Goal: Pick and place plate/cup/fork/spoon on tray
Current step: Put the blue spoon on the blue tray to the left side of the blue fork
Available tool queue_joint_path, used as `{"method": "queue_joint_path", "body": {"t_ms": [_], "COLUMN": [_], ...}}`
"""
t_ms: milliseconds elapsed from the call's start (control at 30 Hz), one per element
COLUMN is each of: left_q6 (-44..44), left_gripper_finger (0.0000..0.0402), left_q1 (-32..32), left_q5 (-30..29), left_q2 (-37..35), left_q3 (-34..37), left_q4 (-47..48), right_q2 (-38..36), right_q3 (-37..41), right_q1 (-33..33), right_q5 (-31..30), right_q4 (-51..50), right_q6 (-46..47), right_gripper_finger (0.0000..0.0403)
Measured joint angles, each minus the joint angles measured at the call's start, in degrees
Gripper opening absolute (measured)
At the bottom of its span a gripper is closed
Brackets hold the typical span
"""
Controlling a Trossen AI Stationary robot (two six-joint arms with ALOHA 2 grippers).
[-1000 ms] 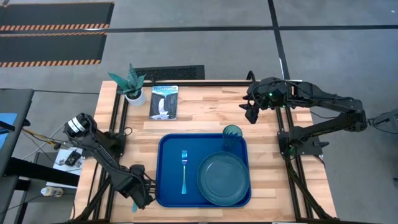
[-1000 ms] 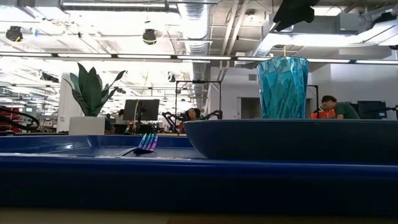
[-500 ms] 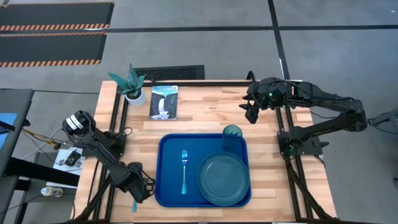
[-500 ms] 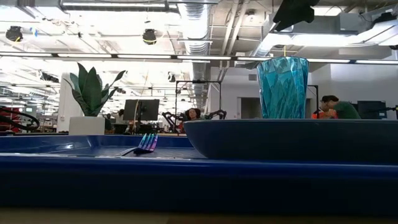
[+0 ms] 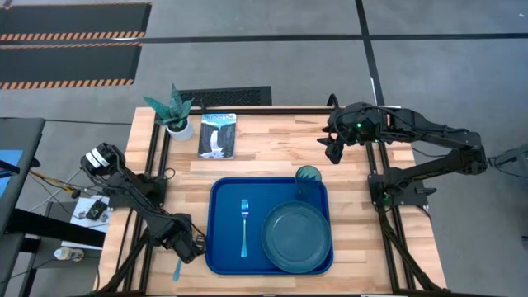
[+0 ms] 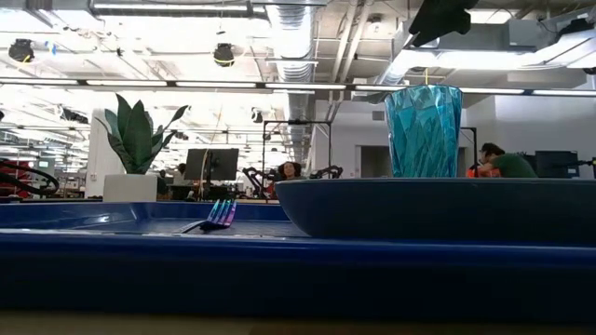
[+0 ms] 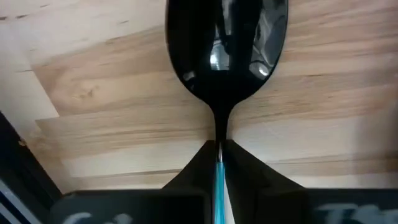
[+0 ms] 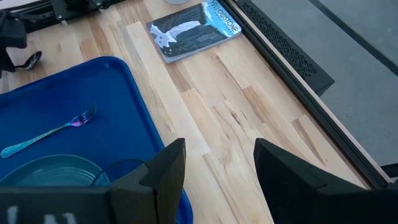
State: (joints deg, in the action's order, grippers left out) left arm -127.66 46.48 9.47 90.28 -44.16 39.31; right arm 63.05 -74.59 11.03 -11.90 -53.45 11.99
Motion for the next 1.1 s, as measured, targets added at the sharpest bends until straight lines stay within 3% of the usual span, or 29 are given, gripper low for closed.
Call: {"method": "queue_joint_path", "body": {"t_ms": [533, 733, 867, 1100], "left_q6": [-5.1, -8.0, -7.5, -1.4], "left_gripper_finger": [0.0001, 0.0001, 0.0001, 0.0], "left_q1": [-0.2, -1.4, -3.3, -7.7], "left_q5": [-1.5, -6.7, -14.1, -22.7], "left_q2": [-4.6, -9.6, -12.3, -14.6], "left_q3": [-0.2, -0.2, -1.1, -6.3], "left_q4": [1.7, 2.1, 2.7, 5.5], "right_q2": [0.0, 0.0, 0.0, 0.0], "right_q3": [0.0, 0.0, 0.0, 0.0], "right_q1": [0.0, 0.0, 0.0, 0.0], "right_q5": [0.0, 0.0, 0.0, 0.0], "right_q4": [0.0, 0.0, 0.1, 0.1], "right_q6": [-0.5, -0.5, -0.5, -0.6], "right_gripper_finger": [0.0214, 0.0214, 0.0214, 0.0214]}}
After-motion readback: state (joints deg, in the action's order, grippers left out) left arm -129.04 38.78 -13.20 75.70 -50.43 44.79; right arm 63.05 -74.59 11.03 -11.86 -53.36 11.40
